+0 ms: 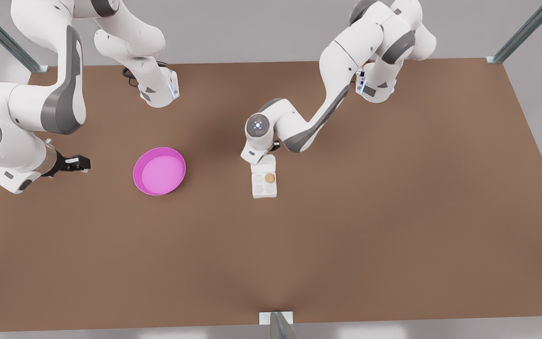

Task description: Pack egg into the box and close the box lid

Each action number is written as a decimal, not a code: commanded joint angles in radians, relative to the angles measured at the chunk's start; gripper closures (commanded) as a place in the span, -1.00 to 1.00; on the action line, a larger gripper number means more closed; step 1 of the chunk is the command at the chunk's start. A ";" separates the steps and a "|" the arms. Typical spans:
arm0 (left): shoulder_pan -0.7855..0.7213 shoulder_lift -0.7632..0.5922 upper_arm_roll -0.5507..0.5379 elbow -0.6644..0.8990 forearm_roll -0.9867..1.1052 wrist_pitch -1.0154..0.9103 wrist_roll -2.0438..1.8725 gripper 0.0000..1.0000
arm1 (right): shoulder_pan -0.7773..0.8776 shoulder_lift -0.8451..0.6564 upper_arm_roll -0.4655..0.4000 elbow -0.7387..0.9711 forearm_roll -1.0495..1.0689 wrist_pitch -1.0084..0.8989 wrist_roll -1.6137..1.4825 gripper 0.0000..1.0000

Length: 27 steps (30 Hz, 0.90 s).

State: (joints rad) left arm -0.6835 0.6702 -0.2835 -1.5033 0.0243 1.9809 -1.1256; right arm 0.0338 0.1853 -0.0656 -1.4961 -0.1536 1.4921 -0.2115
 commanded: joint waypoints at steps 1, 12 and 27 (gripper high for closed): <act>0.002 0.003 0.000 0.000 0.006 0.009 0.026 0.57 | -0.002 0.000 0.000 0.000 -0.006 -0.001 -0.005 -1.00; 0.001 0.038 -0.002 0.040 0.009 0.062 0.032 0.57 | -0.002 0.014 0.000 0.014 -0.017 -0.001 -0.005 -1.00; 0.053 0.112 0.032 0.233 0.057 0.020 0.125 0.57 | 0.000 0.016 0.000 0.014 -0.018 -0.003 -0.006 -1.00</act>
State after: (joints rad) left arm -0.6376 0.7937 -0.2518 -1.2434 0.0752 2.0311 -1.0780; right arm 0.0342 0.2020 -0.0657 -1.4827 -0.1718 1.4909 -0.2155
